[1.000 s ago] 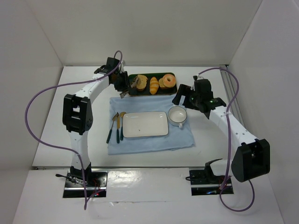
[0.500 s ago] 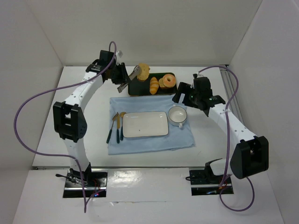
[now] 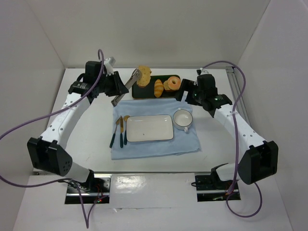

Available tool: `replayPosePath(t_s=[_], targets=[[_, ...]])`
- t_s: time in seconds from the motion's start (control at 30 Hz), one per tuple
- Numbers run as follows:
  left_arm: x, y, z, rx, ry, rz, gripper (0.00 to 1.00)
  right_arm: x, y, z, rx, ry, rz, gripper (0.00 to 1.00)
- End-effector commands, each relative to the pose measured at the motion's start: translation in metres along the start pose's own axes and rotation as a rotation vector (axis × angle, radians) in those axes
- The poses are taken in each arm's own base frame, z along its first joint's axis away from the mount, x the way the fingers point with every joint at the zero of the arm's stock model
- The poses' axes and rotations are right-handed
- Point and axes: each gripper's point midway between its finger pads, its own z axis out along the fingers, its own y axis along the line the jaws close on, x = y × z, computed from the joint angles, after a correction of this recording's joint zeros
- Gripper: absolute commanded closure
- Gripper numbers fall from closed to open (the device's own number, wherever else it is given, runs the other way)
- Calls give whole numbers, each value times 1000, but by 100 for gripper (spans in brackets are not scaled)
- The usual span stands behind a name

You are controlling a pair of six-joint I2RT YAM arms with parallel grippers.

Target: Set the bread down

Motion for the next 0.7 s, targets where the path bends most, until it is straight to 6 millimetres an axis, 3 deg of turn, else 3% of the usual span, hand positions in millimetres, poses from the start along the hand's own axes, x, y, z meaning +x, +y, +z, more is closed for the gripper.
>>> replayPosePath(t_s=[0.0,0.03,0.13,0.3,0.47,0.67], targets=[[-2,-27,-28,82,-72,25,90,-27,21,-12,-15,-68,-26,0],[-3,-32,-42,94,-98,35,90,-28,19,-14,-1,-69,-34,0],[15,-37,-53,110,-90,35,90,-37,22,-21,-1,-91,-34,0],[61,-37,-75,134,-68,23,90,-38,20,-28,26,-91,-58,0],[103,-28,-83,131,-20,-3,92,-40,20,-35,29,-105,-58,0],[133,-23,-89,129,40,-15,92,-37,22,-35,26,-94,-63,0]])
